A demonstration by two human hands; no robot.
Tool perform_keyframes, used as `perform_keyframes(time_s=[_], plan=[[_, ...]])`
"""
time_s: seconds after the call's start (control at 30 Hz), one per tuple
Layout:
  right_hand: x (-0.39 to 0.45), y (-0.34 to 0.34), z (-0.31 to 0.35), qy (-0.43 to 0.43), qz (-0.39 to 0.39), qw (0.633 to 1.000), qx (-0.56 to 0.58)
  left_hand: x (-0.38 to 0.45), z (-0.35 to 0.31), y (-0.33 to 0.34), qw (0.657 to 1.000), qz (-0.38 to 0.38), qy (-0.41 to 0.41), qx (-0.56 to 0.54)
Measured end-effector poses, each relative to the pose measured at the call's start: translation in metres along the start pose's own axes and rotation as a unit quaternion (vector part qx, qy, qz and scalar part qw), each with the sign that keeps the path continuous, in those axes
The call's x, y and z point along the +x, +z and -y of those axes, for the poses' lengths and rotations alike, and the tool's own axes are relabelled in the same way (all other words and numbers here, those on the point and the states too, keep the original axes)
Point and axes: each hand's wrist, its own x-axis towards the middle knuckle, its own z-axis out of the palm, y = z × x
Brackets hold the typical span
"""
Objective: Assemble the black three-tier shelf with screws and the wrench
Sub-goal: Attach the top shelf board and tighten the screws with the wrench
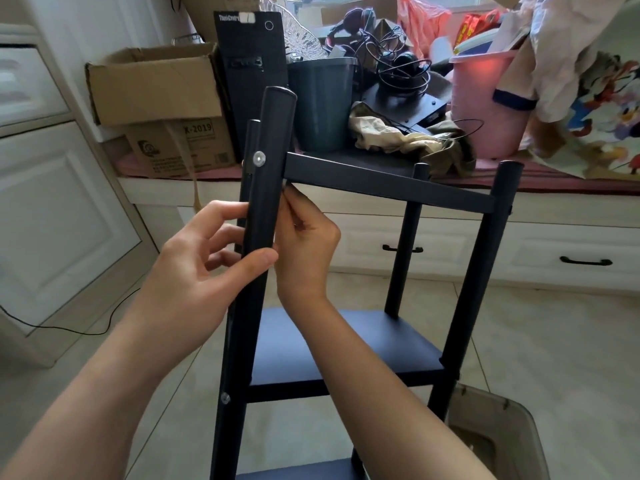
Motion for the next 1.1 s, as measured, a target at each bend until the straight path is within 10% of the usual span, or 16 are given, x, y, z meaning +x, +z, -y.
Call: perform_keyframes(time_s=[0.6, 1.1], plan=[[0.014, -0.150, 0.084, 0.204, 0.205, 0.933, -0.216, -0.005, -0.007, -0.001, 1.000, -0.014, -0.015, 0.006], [0.030, -0.225, 0.097, 0.182, 0.140, 0.890, -0.393, -0.011, 0.010, -0.016, 0.997, -0.058, -0.033, 0.036]])
